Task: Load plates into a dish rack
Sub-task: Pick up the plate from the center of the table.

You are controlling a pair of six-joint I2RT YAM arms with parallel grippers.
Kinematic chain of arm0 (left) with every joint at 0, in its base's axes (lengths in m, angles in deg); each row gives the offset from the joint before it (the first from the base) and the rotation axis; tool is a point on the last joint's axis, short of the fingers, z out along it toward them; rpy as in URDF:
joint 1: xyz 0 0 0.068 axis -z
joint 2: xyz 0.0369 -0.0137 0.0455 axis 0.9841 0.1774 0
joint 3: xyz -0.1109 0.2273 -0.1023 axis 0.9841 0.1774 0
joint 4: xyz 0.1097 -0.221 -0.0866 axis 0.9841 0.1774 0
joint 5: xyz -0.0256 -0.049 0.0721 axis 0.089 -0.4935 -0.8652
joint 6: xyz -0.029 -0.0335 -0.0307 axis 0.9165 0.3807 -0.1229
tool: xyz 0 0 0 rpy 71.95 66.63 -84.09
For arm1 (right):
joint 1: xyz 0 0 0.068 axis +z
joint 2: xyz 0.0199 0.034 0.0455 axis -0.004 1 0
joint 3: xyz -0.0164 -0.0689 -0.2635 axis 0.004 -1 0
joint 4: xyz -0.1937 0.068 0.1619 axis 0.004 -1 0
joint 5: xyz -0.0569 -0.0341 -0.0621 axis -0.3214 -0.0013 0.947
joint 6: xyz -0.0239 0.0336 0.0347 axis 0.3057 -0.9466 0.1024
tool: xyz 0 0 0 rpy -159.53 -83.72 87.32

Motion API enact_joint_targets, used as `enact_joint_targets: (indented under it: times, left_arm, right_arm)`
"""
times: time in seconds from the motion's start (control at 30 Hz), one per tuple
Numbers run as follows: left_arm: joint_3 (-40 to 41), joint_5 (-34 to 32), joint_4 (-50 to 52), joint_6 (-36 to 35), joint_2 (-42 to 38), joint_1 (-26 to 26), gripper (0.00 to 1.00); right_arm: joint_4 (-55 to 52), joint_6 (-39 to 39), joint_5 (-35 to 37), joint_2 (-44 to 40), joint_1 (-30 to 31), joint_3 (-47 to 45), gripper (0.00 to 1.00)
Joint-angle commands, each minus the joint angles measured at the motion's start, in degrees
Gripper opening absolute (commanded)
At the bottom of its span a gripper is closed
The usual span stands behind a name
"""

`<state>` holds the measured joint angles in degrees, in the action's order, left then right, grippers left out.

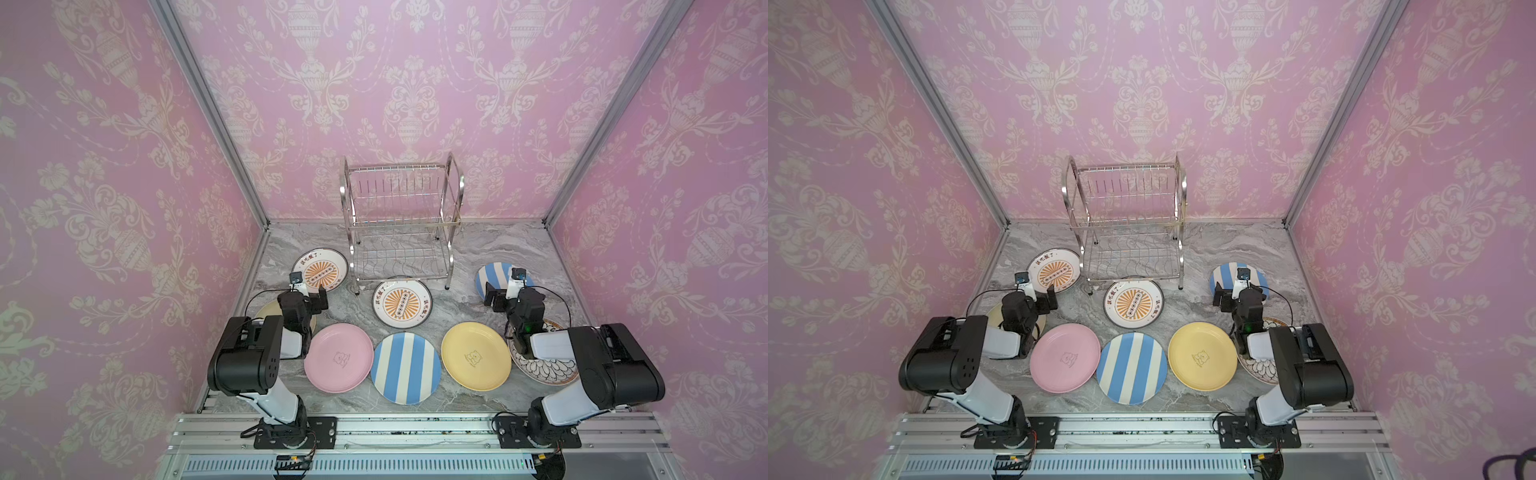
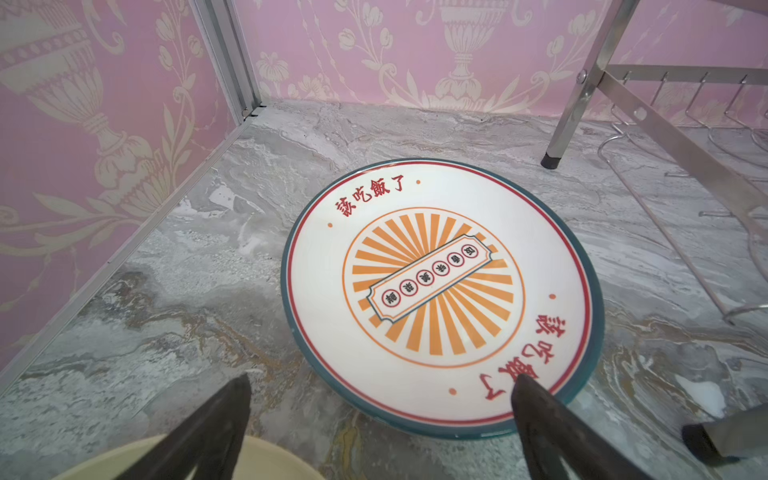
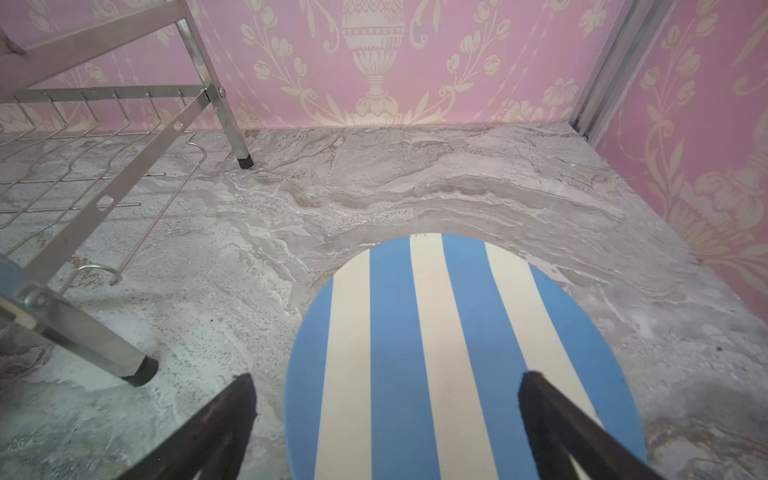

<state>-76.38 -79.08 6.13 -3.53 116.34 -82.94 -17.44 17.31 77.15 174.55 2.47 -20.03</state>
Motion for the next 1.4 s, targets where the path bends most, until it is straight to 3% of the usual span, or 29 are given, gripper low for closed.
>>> enact_joint_targets:
  times: [0.0,1.23,1.37]
  left_arm:
    - [-0.56,0.92,-0.15,-1.35,0.17,0.26,0.99]
    - [-0.73,1.84,0.31,-1.62,0.17,0.24,0.99]
    - [-2.99,-0.01,7.28,-1.16,-3.36,0.26,0.99]
  right_arm:
    - [0.21,0.83,-0.33,0.31,-0.32,0.40,1.00]
    - [-0.85,0.42,-2.00,0.11,-1.11,0.97,0.98]
    - [-17.48,0.95,-3.01,-6.72,-1.09,6.84,0.93]
